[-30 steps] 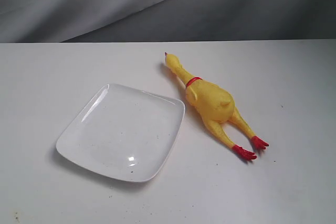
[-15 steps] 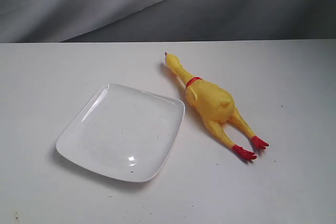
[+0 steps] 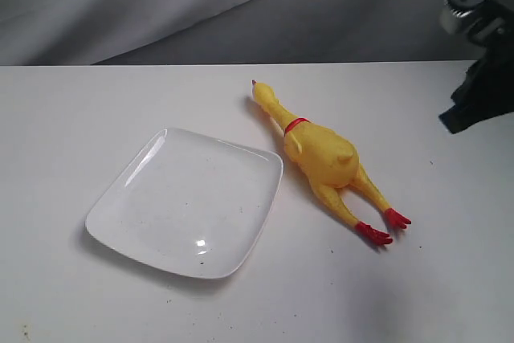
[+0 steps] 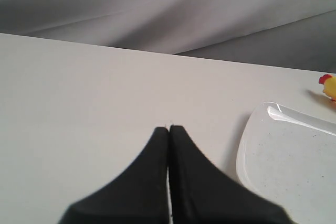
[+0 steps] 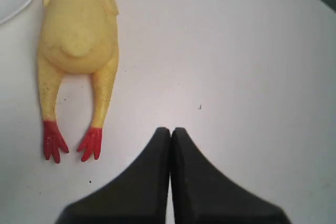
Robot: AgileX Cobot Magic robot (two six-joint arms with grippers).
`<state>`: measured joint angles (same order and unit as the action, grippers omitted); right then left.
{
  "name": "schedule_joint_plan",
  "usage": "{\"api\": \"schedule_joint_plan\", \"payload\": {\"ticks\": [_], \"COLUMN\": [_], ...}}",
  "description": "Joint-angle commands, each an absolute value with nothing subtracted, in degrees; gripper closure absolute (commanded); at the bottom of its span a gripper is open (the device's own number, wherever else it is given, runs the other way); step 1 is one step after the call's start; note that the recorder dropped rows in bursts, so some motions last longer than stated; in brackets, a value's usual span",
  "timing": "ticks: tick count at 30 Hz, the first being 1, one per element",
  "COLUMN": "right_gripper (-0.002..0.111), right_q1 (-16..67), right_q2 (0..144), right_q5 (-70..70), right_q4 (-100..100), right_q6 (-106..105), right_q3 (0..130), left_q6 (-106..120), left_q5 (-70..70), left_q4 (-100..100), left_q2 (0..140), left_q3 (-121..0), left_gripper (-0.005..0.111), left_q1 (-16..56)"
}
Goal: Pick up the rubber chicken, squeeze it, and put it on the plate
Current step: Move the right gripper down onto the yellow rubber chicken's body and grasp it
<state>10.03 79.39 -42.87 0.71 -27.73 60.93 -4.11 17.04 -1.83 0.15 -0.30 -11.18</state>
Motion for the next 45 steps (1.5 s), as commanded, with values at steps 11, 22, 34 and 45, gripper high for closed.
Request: {"api": "schedule_joint_plan", "payload": {"ticks": [11, 22, 34, 45], "right_gripper": [0.046, 0.052, 0.058, 0.060], "right_q1": [12.3, 15.6, 15.6, 15.6], "right_q2": [107.6, 108.4, 108.4, 112.2], "right_q5": [-29.7, -23.5, -23.5, -23.2], "right_q4": [5.6, 8.2, 12.4, 12.5], "right_q6": [-33.6, -37.2, -39.2, -40.7], "right_q3": [61.5, 61.5, 61.5, 61.5], "left_q6": [-4.3, -4.3, -4.3, -4.3], "left_q5": [16.7, 16.7, 16.7, 16.7], "left_q4": [-2.3, -2.3, -2.3, -2.3], "left_q2": [0.0, 0.0, 0.0, 0.0], "left_q3": [0.0, 0.0, 0.0, 0.0], "left_gripper": [0.106, 0.106, 0.106, 0.106], "left_q1": [-11.4, -11.4, -11.4, -11.4]}}
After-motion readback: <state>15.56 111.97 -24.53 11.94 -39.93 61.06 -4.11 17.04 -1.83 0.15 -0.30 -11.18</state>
